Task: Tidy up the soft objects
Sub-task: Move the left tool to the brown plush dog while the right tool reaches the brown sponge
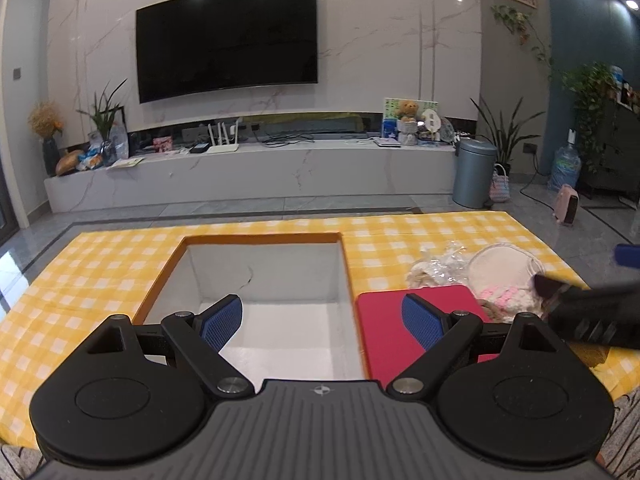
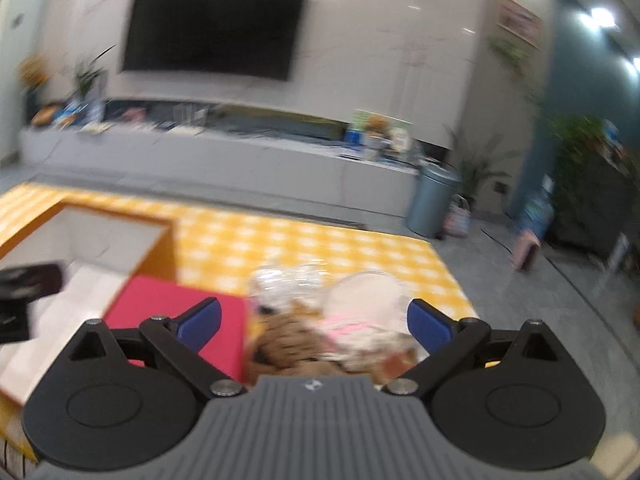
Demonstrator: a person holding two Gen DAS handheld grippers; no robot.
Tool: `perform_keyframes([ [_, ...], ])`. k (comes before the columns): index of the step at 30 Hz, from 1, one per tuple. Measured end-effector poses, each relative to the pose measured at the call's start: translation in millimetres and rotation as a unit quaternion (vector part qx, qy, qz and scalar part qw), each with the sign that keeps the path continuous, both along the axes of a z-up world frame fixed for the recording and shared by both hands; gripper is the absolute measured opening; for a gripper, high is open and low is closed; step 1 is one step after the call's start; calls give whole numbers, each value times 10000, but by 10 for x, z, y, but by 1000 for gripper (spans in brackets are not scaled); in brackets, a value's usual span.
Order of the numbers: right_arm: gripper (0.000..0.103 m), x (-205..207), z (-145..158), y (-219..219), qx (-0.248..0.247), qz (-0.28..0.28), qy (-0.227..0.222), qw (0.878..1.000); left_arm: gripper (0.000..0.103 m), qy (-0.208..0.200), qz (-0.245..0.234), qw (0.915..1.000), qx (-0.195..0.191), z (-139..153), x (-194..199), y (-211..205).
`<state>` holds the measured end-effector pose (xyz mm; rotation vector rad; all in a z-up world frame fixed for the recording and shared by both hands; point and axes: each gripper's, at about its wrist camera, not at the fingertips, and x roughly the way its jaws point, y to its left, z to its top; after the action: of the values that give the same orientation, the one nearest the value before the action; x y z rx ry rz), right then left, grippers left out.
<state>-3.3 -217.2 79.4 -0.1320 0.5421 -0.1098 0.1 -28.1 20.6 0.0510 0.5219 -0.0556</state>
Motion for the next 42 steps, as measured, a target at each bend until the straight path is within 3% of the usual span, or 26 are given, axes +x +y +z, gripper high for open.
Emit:
perform_keyframes([
  [8, 100, -7, -264, -845, 355, -1062, 200, 9935, 103, 139, -281, 9990, 317, 56, 42, -283],
  [12, 100, 39, -457, -1146, 1141, -1278, 209, 9850, 103, 300, -586, 9970, 406, 70, 83, -450],
  [18, 100, 185, -717, -1216, 1198, -1276, 498, 9833, 103, 768, -1093, 9904, 354, 81, 192, -735],
  [24, 100, 301, -775, -1348, 1450, -1610, 338, 9757, 103, 1096, -1338, 9845, 286, 151, 427, -1060],
  [26, 100, 310, -810, -1432, 1550, -1765, 331, 9715, 103, 1334, -1517, 9784, 446, 123, 516, -1201],
  [29, 100, 306, -871, -1634, 2112, -2012, 335, 9559, 103, 1447, -1948, 9666, 821, 58, 576, -1459],
  [32, 100, 286, -918, -1761, 2477, -2107, 382, 9449, 103, 1566, -1949, 9608, 1198, -67, 695, -1728],
  [35, 100, 267, -937, -1795, 2647, -2017, 404, 9421, 103, 1519, -2060, 9468, 1952, -198, 825, -2015],
  [37, 100, 263, -940, -1808, 2669, -2018, 400, 9415, 103, 1650, -1880, 9406, 2294, -285, 963, -2135],
  [39, 100, 262, -939, -1823, 2675, -2054, 397, 9406, 103, 1978, -1630, 9413, 2198, -347, 1127, -2155],
  [42, 100, 252, -942, -1860, 2744, -2076, 403, 9381, 102, 2734, -1378, 9374, 1660, -446, 1387, -2124],
])
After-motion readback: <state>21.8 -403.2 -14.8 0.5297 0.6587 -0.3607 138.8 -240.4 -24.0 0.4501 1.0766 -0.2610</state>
